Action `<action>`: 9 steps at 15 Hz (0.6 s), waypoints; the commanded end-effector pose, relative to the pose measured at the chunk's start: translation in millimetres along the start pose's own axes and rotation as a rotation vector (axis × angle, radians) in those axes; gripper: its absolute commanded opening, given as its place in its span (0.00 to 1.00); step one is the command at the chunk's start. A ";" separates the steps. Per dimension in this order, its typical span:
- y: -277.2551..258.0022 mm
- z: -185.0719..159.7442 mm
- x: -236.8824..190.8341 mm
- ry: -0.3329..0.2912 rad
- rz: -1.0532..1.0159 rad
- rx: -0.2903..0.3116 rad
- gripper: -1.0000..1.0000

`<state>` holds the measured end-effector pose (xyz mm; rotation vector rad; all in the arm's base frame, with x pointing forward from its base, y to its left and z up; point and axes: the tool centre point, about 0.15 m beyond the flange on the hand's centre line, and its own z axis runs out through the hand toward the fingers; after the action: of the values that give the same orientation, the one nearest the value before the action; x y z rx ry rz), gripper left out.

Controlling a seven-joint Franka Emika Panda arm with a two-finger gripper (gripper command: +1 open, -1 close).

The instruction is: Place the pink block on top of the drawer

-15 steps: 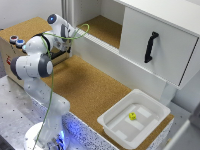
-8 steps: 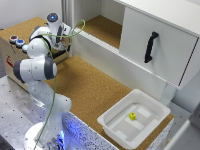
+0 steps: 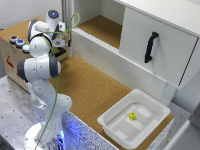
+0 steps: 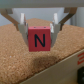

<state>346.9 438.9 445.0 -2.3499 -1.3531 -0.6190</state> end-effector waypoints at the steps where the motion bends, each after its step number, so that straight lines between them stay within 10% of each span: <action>1: 9.6 22.9 32.8 -0.129 -0.218 0.219 0.00; 2: 8.1 18.4 32.6 -0.133 -0.246 0.237 0.00; 3: 6.6 11.7 33.3 -0.130 -0.267 0.251 1.00; 9: -2.6 -24.0 31.9 -0.089 -0.344 0.291 1.00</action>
<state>346.7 462.2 460.3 -2.1168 -1.7217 -0.4841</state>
